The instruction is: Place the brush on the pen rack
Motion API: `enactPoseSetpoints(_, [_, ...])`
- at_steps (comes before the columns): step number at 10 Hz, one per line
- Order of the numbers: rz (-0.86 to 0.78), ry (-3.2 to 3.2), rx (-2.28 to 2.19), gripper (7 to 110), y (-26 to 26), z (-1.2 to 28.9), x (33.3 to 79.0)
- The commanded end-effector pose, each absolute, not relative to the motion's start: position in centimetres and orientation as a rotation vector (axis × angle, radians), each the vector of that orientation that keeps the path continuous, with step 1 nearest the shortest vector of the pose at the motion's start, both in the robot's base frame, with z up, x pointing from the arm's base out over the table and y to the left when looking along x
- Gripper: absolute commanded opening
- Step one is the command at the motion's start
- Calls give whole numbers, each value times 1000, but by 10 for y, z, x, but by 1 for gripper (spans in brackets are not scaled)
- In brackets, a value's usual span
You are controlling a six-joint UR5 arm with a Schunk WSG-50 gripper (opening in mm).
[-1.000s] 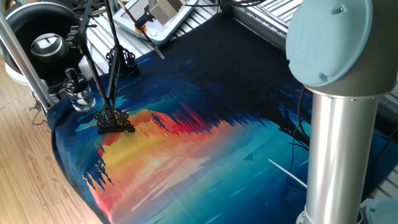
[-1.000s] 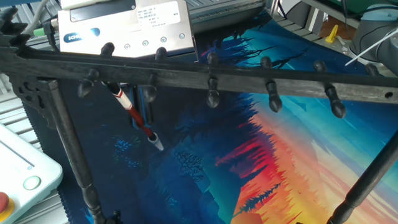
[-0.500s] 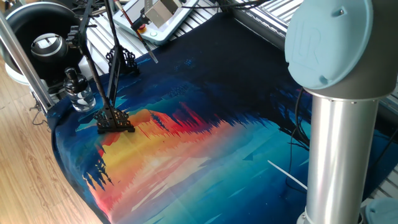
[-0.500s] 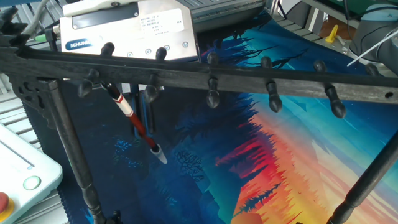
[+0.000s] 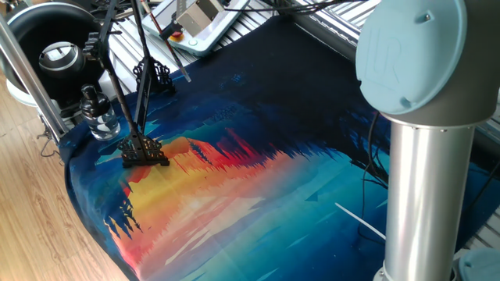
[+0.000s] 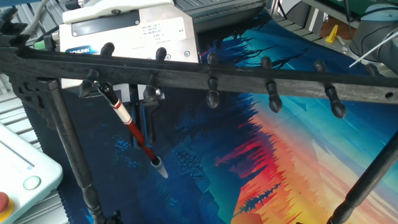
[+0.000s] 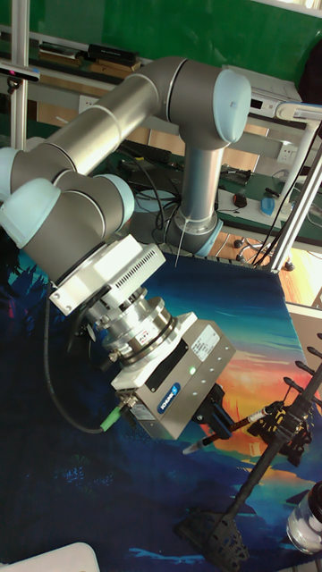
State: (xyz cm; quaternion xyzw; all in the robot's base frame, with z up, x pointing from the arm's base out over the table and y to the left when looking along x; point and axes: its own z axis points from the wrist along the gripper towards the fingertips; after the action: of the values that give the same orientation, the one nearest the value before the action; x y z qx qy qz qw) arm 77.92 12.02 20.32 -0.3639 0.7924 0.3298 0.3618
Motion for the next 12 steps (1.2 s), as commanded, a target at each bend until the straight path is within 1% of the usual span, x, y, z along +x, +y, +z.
enactPoseSetpoints(1, [848,2030,-923,7,123,207,785])
enactPoseSetpoints(12, [833,2008,-922,7,138,205,795])
